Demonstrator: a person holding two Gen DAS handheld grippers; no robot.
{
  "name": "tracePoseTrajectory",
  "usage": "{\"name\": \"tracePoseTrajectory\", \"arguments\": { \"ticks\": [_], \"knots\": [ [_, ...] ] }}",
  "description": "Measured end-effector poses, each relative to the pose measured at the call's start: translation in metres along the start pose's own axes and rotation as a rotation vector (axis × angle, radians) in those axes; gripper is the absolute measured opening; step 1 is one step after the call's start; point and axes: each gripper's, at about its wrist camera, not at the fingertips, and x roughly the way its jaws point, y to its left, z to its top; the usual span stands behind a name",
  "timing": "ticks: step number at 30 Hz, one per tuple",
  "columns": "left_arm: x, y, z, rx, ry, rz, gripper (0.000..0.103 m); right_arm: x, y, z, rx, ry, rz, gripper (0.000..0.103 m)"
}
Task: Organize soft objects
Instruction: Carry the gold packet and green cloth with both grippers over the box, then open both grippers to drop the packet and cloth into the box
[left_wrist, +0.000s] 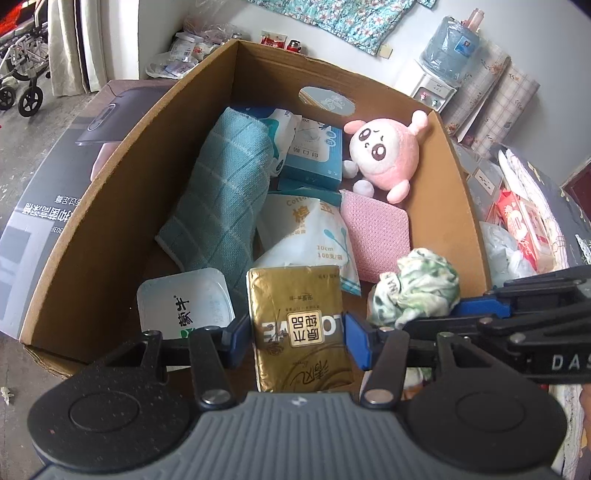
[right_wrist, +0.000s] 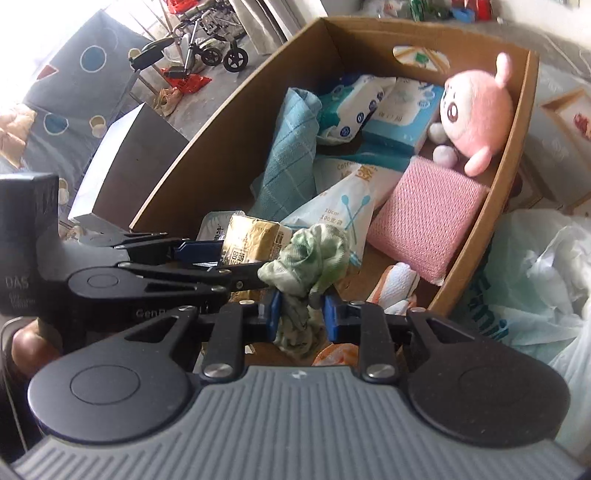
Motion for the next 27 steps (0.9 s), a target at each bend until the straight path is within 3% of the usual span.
{"name": "tracePoseTrajectory", "arguments": {
  "ticks": [9,13,23,27],
  "knots": [
    [0.01,0.0,0.002,0.012,0.048,-0.009,0.057,0.007,-0.006,0.003,0.042,0.037,-0.001,0.035],
    [0.008,-0.001,0.003,0.015,0.047,-0.018,0.063,0.003,-0.004,0.003,0.037,0.037,-0.008,0.041],
    [-0.017,-0.003,0.002,0.015,-0.04,-0.012,0.068,-0.023,0.007,-0.004,-0.026,-0.043,-0.036,0.041],
    [-0.04,-0.004,-0.003,0.017,-0.118,-0.01,0.073,-0.048,0.013,-0.018,-0.062,-0.151,-0.035,0.053]
  ]
}}
